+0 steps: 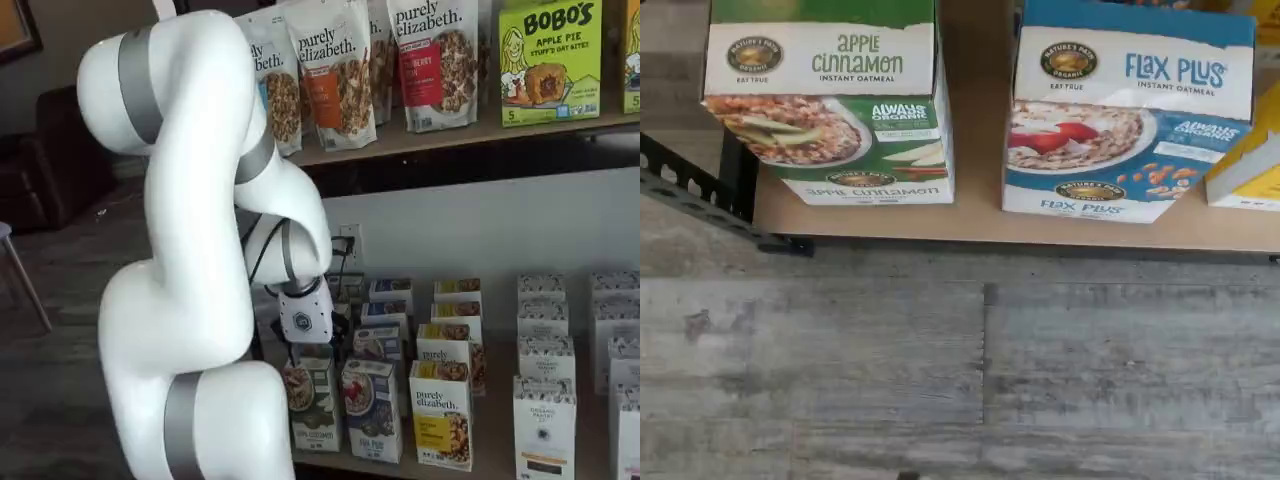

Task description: Pick up the blue and white box that is on the bottom shelf, the second box from the left

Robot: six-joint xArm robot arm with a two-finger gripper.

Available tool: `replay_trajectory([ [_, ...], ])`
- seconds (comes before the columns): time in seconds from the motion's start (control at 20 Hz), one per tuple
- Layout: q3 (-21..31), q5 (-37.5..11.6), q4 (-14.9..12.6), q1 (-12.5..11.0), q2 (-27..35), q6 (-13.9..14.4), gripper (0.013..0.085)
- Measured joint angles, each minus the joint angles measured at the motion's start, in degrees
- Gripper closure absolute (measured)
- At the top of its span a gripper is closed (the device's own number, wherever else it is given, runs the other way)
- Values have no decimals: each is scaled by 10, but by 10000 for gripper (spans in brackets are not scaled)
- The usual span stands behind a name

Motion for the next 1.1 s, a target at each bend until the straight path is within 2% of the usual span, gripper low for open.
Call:
replay_trajectory([
  [0.15,-4,-15,10,0,14,-10,130],
  [0.4,-14,-33,-5,-2,37,2,130],
  [0.65,-40,-30,3,-3,71,-6,130],
  [0.9,-64,-39,-39,-10,106,27,130],
  [1.1,-74,-57,-33,-14,128,17,130],
])
